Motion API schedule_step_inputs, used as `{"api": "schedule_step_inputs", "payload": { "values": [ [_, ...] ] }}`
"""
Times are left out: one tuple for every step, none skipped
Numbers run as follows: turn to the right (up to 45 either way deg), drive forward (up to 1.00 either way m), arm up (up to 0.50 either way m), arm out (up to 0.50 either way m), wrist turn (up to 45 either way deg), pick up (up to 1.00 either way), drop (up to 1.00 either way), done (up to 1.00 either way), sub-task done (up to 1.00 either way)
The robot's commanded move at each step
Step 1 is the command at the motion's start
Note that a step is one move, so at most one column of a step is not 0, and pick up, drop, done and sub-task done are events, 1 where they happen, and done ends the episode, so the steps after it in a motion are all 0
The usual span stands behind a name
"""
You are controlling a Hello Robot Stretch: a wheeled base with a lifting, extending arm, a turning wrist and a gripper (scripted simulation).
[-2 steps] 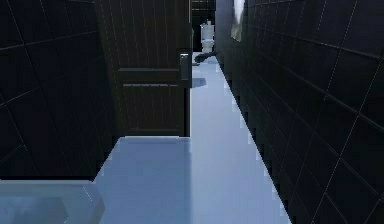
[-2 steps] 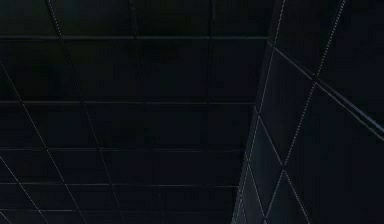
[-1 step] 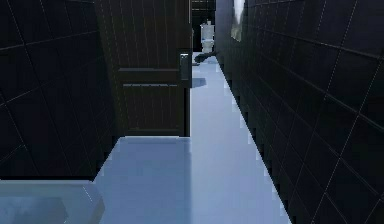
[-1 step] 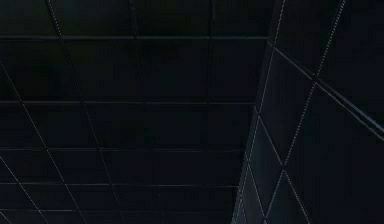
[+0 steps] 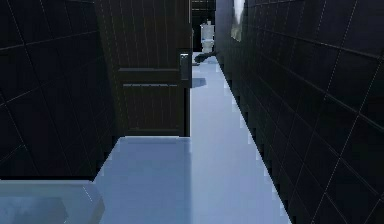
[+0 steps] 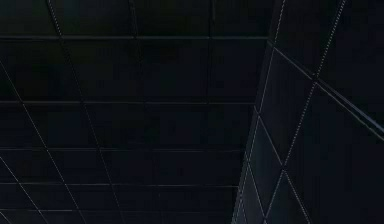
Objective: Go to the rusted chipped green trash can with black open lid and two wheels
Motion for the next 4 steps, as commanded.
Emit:
{"api": "schedule_step_inputs", "payload": {
  "values": [
    [-9.0, 0.0, 0.0, 0.0, 0.0, 0.0, 0.0, 0.0, 0.0],
    [-45.0, 0.0, 0.0, 0.0, 0.0, 0.0, 0.0, 0.0, 0.0],
    [-45.0, 0.0, 0.0, 0.0, 0.0, 0.0, 0.0, 0.0, 0.0],
    [-45.0, 0.0, 0.0, 0.0, 0.0, 0.0, 0.0, 0.0, 0.0]
  ]
}}
